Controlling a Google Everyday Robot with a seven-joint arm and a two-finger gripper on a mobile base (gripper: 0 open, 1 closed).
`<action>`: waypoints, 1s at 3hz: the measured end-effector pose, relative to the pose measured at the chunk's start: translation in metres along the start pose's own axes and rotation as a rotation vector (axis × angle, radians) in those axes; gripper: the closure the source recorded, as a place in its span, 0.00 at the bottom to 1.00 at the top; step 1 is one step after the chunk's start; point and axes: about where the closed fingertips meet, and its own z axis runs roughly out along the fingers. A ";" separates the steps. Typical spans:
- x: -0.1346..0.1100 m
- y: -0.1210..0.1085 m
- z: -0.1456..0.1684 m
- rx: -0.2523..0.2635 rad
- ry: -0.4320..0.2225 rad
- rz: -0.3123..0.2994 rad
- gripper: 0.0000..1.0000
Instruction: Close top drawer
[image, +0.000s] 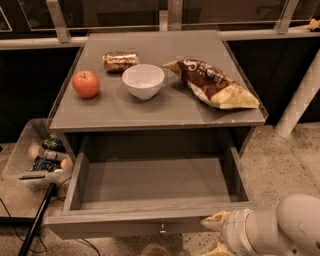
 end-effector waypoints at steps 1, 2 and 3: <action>-0.007 -0.018 0.002 0.016 -0.016 -0.013 0.00; -0.006 -0.016 0.002 0.016 -0.016 -0.013 0.18; -0.023 -0.059 0.002 0.047 -0.045 -0.041 0.41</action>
Offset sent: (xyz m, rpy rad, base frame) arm 0.2066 -0.0071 0.0602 0.0437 -0.2432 0.0301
